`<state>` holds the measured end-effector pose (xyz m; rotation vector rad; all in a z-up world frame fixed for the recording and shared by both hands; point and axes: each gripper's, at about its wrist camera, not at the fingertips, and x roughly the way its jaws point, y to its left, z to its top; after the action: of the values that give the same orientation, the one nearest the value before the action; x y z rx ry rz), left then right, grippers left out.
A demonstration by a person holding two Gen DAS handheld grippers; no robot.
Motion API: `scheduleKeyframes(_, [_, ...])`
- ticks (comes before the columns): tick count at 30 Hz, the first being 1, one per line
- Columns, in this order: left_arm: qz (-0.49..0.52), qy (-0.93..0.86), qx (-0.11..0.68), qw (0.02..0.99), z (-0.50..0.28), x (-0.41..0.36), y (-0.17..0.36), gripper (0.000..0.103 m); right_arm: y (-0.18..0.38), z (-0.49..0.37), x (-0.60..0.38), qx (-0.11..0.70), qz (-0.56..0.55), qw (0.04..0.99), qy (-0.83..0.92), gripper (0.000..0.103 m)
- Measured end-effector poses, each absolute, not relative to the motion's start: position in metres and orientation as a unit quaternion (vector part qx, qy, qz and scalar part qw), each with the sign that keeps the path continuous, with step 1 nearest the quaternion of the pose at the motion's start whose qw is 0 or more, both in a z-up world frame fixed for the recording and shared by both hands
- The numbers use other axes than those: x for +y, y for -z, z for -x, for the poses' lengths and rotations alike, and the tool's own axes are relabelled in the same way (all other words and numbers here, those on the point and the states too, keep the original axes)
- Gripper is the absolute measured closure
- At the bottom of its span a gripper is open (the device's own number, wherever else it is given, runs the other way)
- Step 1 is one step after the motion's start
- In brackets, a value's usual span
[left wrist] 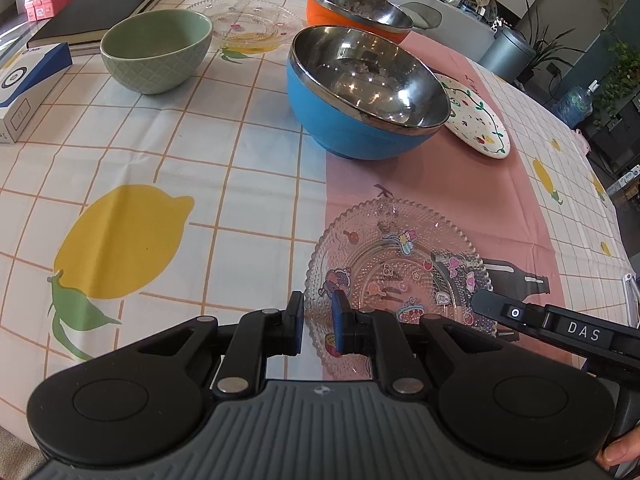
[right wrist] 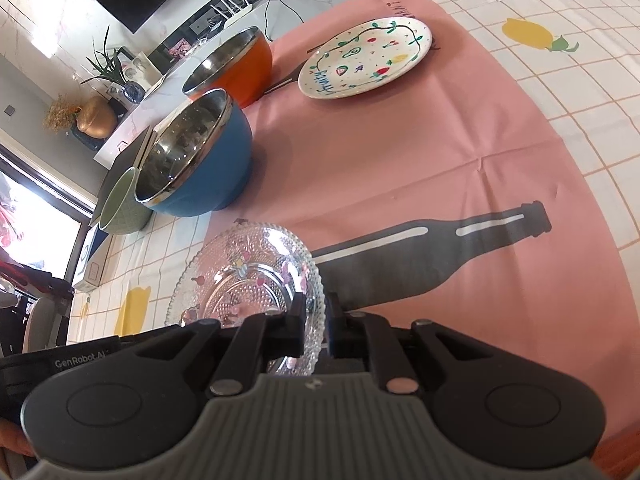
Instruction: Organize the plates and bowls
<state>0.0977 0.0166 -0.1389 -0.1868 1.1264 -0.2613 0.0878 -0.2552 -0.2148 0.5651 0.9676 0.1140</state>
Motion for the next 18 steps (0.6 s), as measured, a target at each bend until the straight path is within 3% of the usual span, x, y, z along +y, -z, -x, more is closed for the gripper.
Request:
scheduleKeyframes(3, [0.081,0.116,0.527,0.838,-0.096,0.017,0.137,0.086,0.215,-0.087,-0.255,0.459,-0.270,0.845,-0.053,0.092])
scheduleKeyframes(6, [0.075,0.109,0.519,0.844,-0.094,0.017,0.133,0.086,0.212,-0.084,-0.256,0.450,-0.270,0.850,-0.054,0.078])
scheduleKeyframes(10, [0.079,0.110,0.507,0.851,-0.092,0.019,0.128,0.081,0.205,-0.080,-0.257,0.426,-0.272,0.860,-0.066,0.074])
scheduleKeyframes(12, [0.078,0.106,0.496,0.858,-0.090,0.020,0.124,0.081,0.201,-0.077,-0.256,0.416,-0.270,0.866,-0.067,0.064])
scheduleKeyframes(18, [0.075,0.105,0.460,0.878,-0.084,0.022,0.104,0.080,0.183,-0.068,-0.246,0.390,-0.222,0.891,-0.068,0.063])
